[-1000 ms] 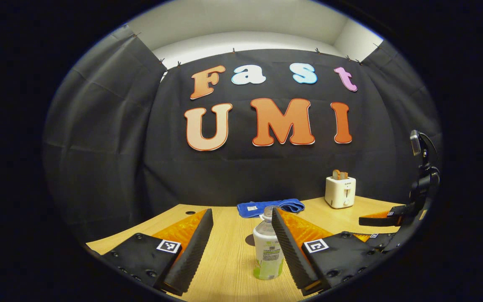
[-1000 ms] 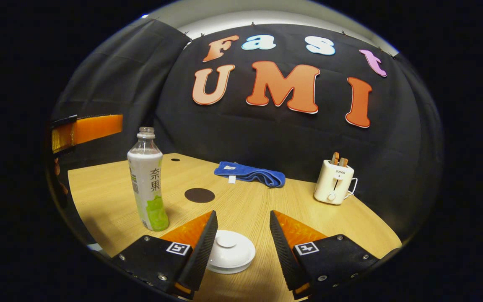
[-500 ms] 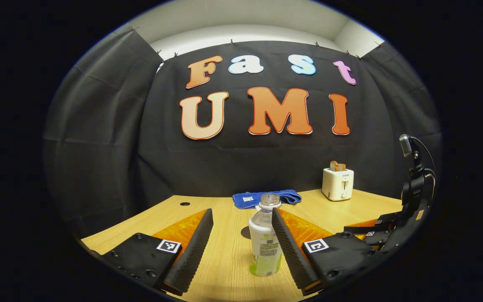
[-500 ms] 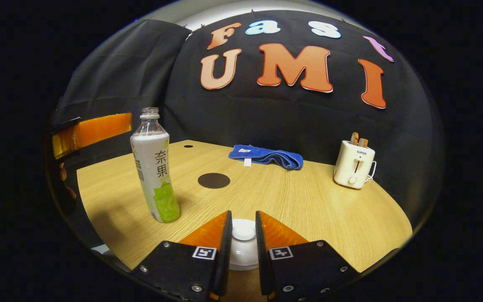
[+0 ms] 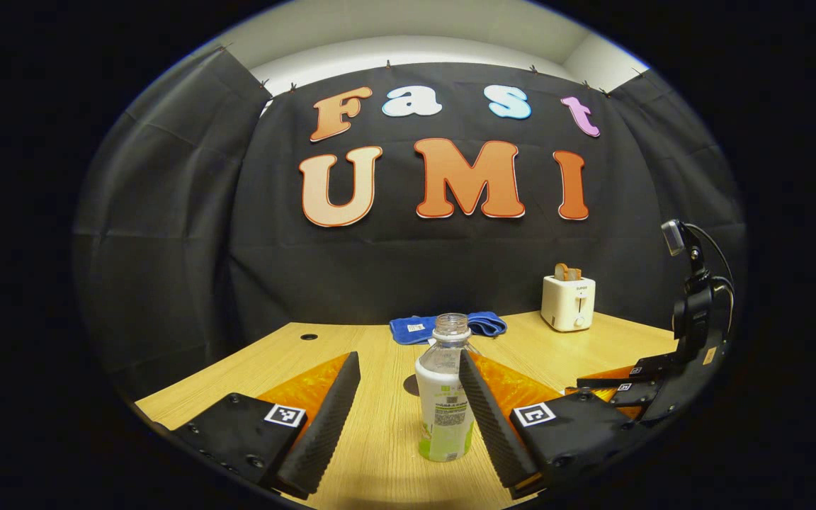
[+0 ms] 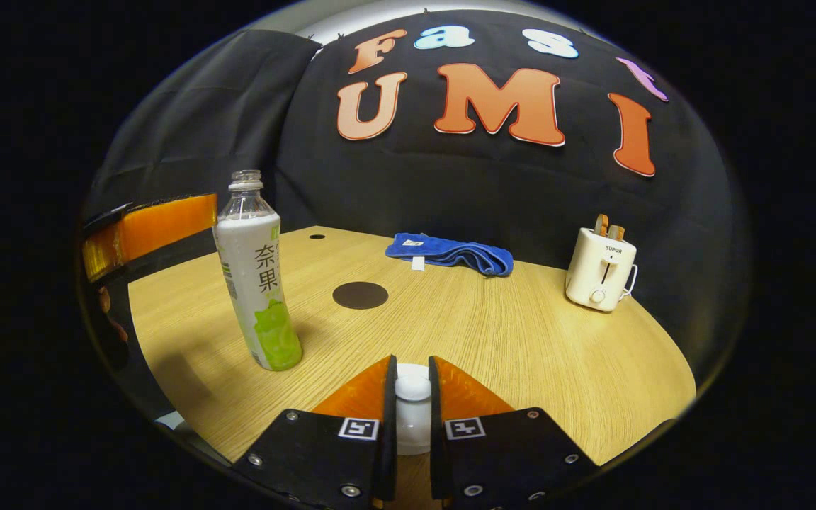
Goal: Open the teacup lid with one hand, grasp the water bottle and pour water into the teacup with the other hand; after pouring, place the water bottle on the coaster and then close the teacup lid.
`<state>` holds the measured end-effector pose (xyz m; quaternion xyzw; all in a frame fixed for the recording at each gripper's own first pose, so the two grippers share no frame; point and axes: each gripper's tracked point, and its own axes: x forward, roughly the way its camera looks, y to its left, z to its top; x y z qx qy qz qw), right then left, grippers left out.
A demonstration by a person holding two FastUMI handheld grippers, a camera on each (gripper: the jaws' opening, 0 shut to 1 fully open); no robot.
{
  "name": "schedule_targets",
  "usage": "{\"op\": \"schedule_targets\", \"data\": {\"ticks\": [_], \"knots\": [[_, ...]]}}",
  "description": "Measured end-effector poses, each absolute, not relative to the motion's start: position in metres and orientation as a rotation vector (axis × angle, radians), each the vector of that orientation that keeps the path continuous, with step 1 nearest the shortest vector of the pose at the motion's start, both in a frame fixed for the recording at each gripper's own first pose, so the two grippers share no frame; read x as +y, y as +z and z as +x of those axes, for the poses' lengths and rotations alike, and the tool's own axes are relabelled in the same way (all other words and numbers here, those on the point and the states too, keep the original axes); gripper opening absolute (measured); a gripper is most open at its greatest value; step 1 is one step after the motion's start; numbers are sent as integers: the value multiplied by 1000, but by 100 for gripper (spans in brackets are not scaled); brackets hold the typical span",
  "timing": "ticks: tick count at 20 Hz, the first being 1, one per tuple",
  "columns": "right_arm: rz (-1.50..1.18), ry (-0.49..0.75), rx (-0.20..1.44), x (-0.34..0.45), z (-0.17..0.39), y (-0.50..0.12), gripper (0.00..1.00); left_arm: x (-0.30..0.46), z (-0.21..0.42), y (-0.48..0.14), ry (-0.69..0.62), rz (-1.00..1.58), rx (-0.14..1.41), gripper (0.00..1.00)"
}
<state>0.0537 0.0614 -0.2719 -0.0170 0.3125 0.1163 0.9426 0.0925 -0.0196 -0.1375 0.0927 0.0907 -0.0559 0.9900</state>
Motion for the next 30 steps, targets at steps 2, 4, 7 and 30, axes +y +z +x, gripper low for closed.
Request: {"op": "schedule_targets", "data": {"ticks": [2, 4, 7, 30], "knots": [[1, 220, 630, 58, 55, -269, 18, -23, 89, -143, -124, 181, 197, 91], [15, 199, 596, 54, 61, -260, 18, -24, 88, -148, -129, 182, 211, 91], [27, 180, 556, 45, 65, -243, 17, -28, 85, -155, -140, 182, 228, 90], [69, 58, 470, -17, 65, -216, 17, -21, 116, -258, -138, 38, 427, 73]]}}
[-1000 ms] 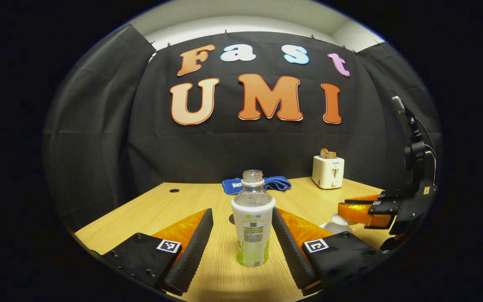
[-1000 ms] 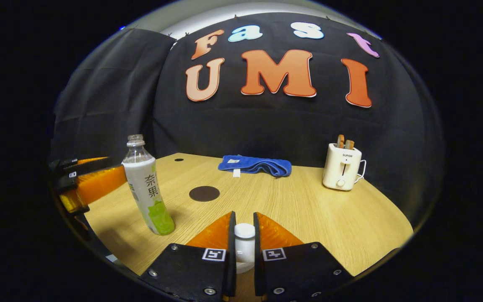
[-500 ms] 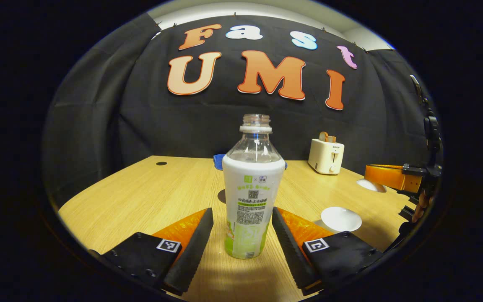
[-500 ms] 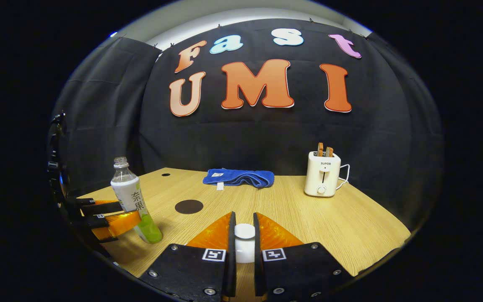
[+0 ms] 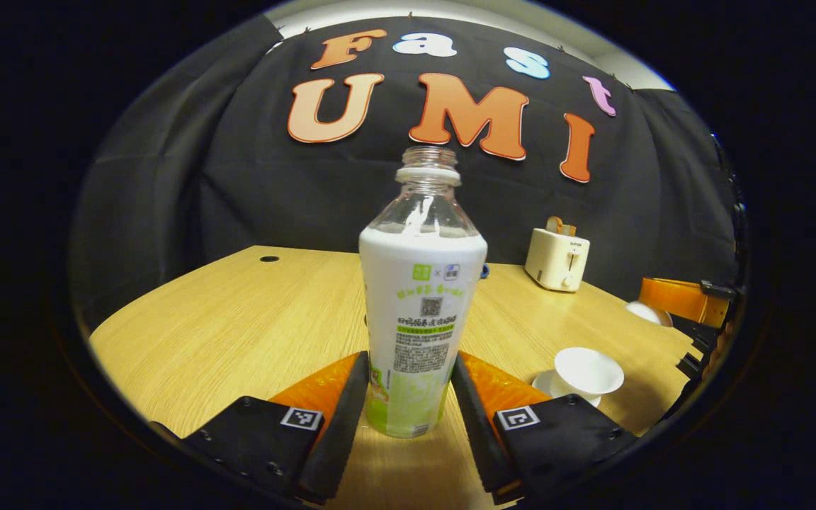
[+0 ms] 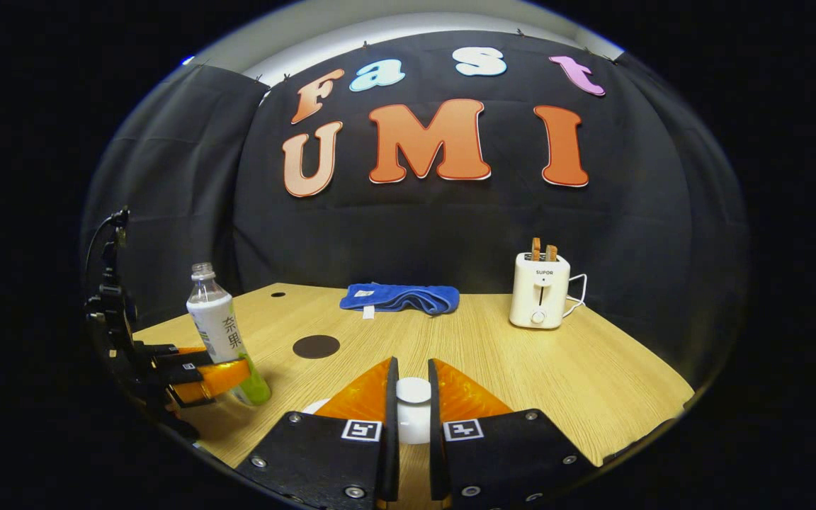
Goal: Open the teacup lid with one hand, grasp the water bottle and pour water into the teacup with the other hand; after pouring, place the water bottle on the coaster and then close the teacup lid.
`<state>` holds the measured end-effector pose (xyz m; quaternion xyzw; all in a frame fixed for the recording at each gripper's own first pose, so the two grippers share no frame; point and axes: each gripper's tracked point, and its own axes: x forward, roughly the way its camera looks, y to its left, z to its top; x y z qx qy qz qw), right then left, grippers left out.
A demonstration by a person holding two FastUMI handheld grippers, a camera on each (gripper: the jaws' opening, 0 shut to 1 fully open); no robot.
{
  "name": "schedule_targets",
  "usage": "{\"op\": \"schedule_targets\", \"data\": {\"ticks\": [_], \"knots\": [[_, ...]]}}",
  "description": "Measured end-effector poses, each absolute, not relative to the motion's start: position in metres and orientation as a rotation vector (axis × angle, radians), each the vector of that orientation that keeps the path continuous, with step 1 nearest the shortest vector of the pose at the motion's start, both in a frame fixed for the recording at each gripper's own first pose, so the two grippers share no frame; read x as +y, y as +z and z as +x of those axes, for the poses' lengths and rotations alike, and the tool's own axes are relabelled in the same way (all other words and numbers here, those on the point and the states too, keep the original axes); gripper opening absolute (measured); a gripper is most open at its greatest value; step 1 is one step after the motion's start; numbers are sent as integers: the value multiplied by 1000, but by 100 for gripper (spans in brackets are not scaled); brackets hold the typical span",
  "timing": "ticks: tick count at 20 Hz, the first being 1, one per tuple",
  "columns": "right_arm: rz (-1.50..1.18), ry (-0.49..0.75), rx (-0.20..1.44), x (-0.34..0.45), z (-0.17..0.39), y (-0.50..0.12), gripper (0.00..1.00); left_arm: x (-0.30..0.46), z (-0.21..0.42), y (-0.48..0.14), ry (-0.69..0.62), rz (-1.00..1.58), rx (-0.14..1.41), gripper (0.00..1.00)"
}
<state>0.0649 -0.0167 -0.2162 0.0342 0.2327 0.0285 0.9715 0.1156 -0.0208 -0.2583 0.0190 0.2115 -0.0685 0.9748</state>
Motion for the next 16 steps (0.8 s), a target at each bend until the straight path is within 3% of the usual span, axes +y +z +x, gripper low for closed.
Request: {"op": "schedule_targets", "data": {"ticks": [5, 10, 11, 12, 16], "knots": [[75, 36, 455, -30, 62, -211, 17, -16, 117, -257, -112, 115, 434, 65], [76, 11, 437, -44, 60, -205, 17, -7, 122, -249, -96, 317, 408, 65], [74, 4, 433, -47, 59, -204, 17, -7, 123, -247, -98, 349, 404, 69], [73, 1, 430, -49, 58, -203, 17, -7, 123, -246, -101, 388, 400, 65], [77, -13, 423, -60, 55, -203, 17, -5, 129, -232, -103, 607, 348, 65]]}}
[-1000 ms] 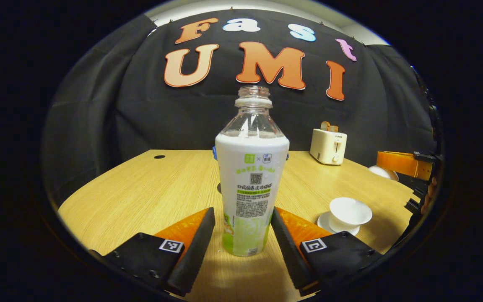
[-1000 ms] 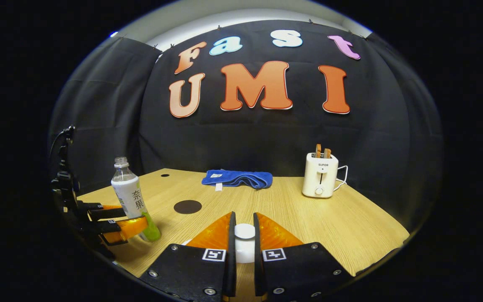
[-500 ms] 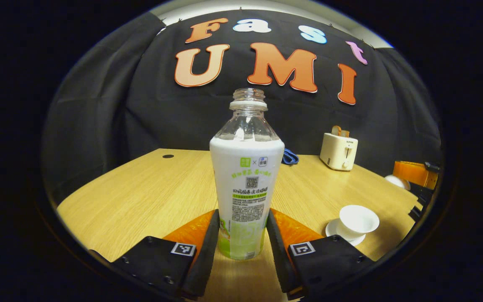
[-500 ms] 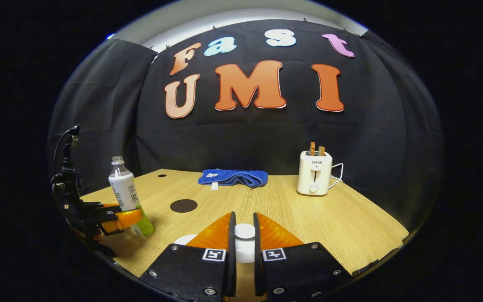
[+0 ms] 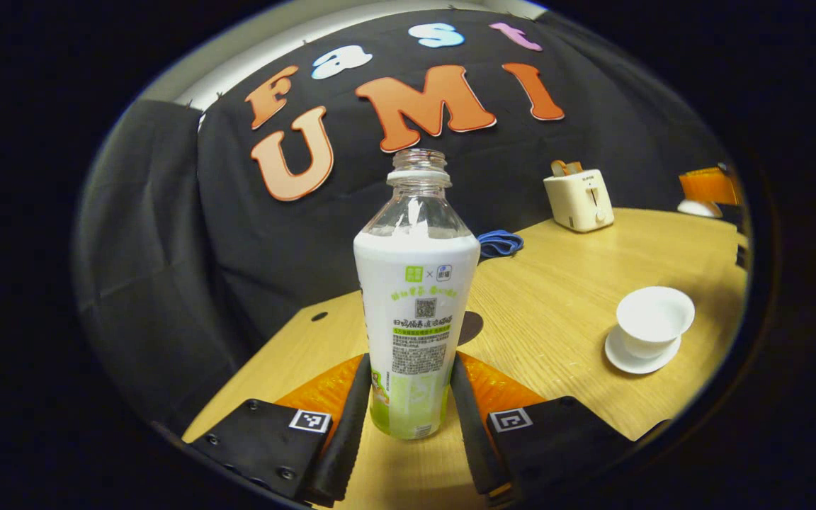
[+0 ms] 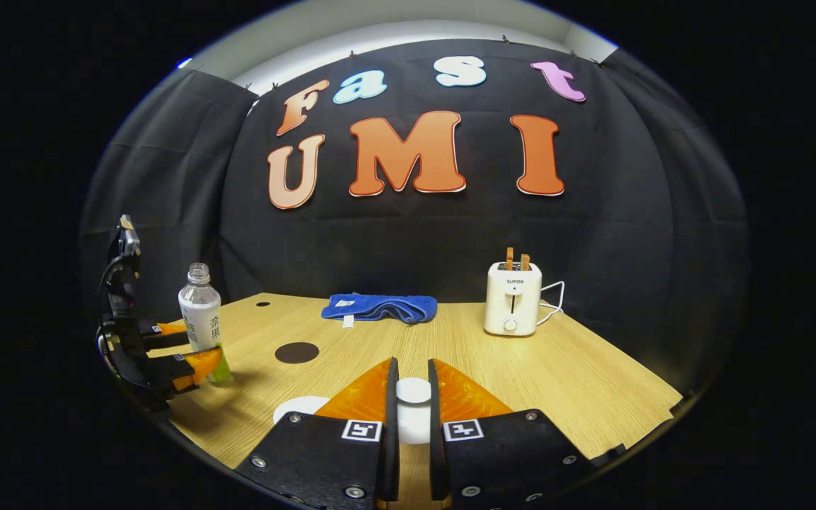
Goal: Open the teacup lid with one hand, grasp the water bottle and pour water into the teacup with the other hand; after pouring, place the water bottle on the coaster and then close the teacup lid.
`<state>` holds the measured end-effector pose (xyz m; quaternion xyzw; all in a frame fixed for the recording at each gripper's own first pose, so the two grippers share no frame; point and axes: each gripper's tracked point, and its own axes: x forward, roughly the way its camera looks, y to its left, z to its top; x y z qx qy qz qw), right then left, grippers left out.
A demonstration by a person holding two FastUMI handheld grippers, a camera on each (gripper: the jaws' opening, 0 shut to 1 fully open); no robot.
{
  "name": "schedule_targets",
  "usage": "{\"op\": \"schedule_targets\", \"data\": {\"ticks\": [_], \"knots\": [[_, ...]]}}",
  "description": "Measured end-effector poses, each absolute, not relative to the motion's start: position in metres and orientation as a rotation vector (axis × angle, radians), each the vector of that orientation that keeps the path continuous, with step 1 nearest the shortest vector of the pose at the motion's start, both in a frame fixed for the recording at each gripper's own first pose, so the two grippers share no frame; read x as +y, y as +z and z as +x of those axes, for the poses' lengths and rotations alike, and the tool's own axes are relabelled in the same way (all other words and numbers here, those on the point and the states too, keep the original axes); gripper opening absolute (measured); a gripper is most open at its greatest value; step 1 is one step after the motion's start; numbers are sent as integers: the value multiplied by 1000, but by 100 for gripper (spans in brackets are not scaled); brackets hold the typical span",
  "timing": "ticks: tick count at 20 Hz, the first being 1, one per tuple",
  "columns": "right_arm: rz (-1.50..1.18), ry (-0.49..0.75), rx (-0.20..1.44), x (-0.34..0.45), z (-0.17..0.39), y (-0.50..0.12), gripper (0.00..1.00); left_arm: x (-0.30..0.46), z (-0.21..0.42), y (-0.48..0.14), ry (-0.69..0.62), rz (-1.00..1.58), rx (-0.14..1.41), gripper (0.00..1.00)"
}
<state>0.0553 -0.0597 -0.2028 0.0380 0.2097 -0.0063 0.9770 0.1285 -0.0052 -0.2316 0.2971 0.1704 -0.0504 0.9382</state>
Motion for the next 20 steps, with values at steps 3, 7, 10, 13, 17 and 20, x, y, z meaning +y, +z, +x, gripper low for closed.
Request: {"op": "schedule_targets", "data": {"ticks": [3, 7, 10, 13, 17, 20], "knots": [[73, -33, 419, -71, 52, -202, 17, -10, 131, -227, -131, 761, 311, 65], [73, -47, 410, -82, 48, -199, 17, -20, 132, -232, -201, 900, 298, 64], [79, -55, 401, -88, 46, -198, 17, -28, 129, -233, -245, 1032, 275, 65], [84, -58, 398, -92, 41, -199, 17, -34, 126, -232, -271, 1161, 252, 67], [82, -58, 397, -95, 37, -199, 17, -38, 123, -238, -303, 1289, 244, 65], [77, -58, 394, -96, 35, -200, 17, -45, 123, -227, -309, 1398, 173, 67]]}}
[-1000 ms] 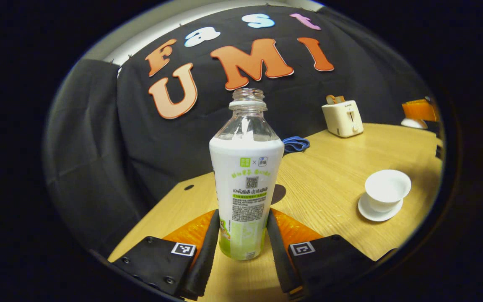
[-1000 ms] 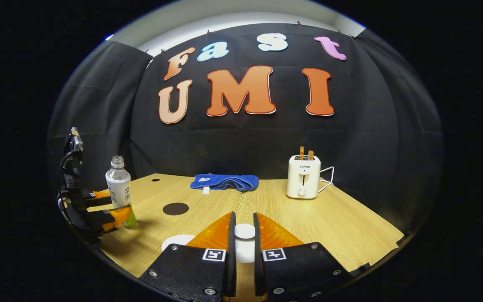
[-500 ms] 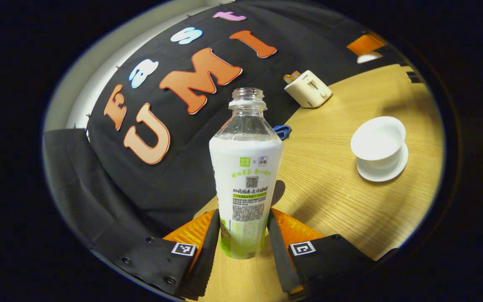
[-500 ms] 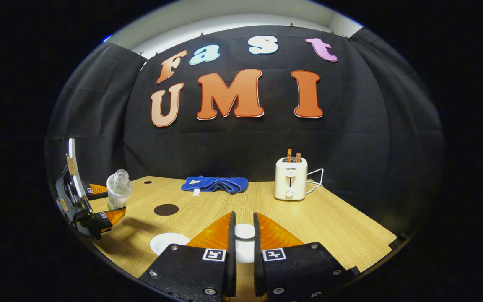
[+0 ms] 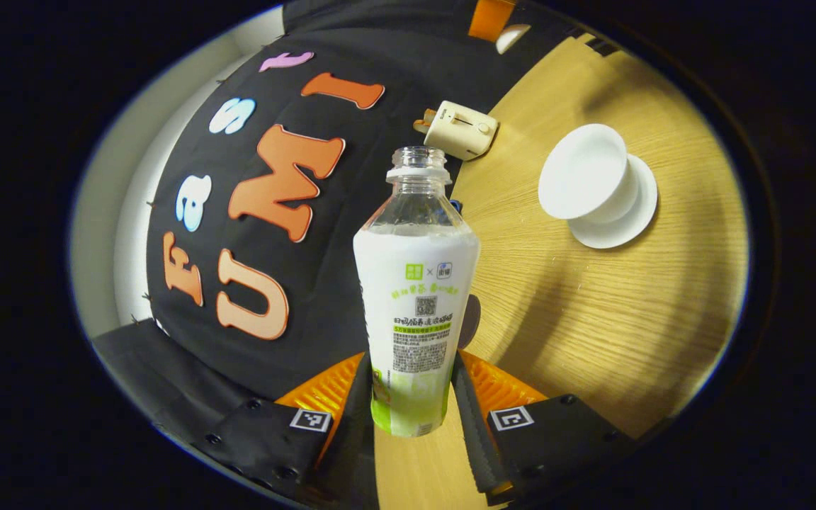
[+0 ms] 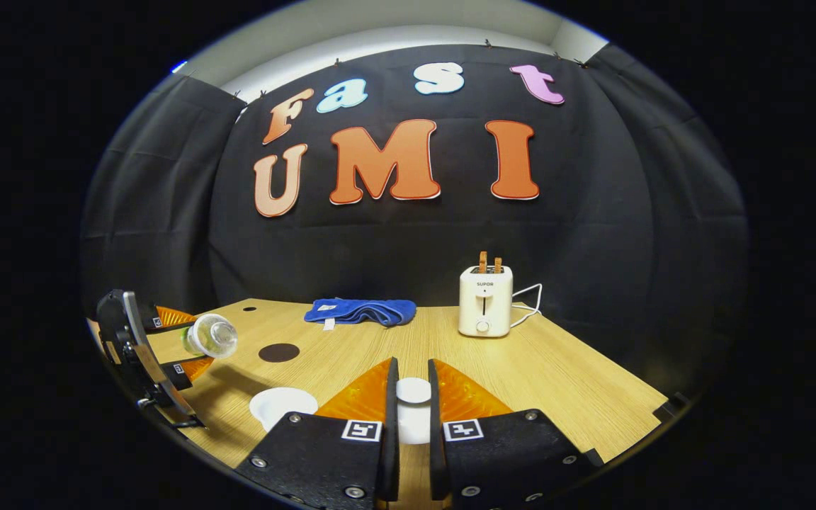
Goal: Open the teacup lid with one hand, grasp the water bottle and pour water into the teacup with the other hand; after pouring, place the water bottle on the coaster and then close the teacup lid.
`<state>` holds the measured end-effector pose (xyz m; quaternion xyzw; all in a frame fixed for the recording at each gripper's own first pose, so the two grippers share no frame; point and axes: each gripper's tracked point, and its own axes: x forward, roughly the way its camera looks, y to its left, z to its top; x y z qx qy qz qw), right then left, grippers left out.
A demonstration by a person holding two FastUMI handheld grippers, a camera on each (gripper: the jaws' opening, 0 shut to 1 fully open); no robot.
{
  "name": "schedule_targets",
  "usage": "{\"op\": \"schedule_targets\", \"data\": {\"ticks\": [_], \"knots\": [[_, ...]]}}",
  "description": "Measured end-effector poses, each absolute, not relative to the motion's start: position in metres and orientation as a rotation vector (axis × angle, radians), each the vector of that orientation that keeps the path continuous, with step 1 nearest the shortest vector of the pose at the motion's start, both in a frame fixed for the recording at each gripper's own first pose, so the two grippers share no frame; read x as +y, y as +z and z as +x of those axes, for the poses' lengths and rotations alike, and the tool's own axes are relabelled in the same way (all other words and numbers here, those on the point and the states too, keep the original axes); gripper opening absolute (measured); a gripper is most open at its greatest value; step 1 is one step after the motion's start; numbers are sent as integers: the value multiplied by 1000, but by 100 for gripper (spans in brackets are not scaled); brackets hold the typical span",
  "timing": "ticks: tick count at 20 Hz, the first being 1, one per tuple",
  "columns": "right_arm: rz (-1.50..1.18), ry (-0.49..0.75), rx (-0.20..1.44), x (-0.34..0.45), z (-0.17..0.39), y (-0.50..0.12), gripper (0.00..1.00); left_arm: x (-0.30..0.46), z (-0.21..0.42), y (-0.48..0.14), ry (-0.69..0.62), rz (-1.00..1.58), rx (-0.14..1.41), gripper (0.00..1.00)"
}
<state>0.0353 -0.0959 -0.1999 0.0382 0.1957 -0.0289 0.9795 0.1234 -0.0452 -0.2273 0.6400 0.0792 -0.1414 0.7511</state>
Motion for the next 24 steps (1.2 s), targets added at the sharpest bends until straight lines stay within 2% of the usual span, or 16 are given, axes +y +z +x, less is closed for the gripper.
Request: {"op": "schedule_targets", "data": {"ticks": [2, 5, 6, 7, 8, 10, 11, 14, 15, 16, 17, 19, 20, 23, 24], "knots": [[69, -57, 399, -96, 34, -203, 17, -44, 124, -229, -319, 1465, 151, 64], [66, -54, 403, -95, 31, -205, 17, -45, 123, -230, -344, 1533, 153, 64], [65, -49, 404, -94, 32, -205, 17, -47, 122, -231, -352, 1559, 151, 67], [63, -50, 403, -94, 32, -206, 17, -47, 123, -231, -359, 1584, 144, 63], [58, -45, 402, -94, 32, -206, 17, -52, 126, -232, -370, 1596, 126, 67], [43, -40, 399, -94, 31, -206, 17, -48, 130, -236, -369, 1631, 140, 67], [37, -38, 399, -92, 30, -206, 17, -47, 128, -236, -374, 1645, 137, 63], [29, -32, 402, -92, 29, -207, 17, -51, 129, -236, -397, 1694, 131, 70], [29, -27, 403, -91, 29, -207, 17, -53, 130, -236, -402, 1707, 121, 64], [28, -21, 402, -90, 29, -208, 17, -53, 128, -236, -409, 1719, 119, 67], [26, -17, 401, -90, 29, -208, 17, -52, 129, -235, -408, 1739, 120, 64], [16, -10, 398, -88, 28, -208, 17, -52, 131, -233, -409, 1772, 109, 67], [12, -6, 397, -87, 28, -208, 17, -51, 131, -231, -410, 1785, 106, 64], [-1, 3, 396, -86, 26, -209, 17, -57, 132, -231, -416, 1820, 92, 66], [-2, 5, 395, -86, 26, -209, 17, -58, 130, -228, -416, 1827, 86, 63]]}}
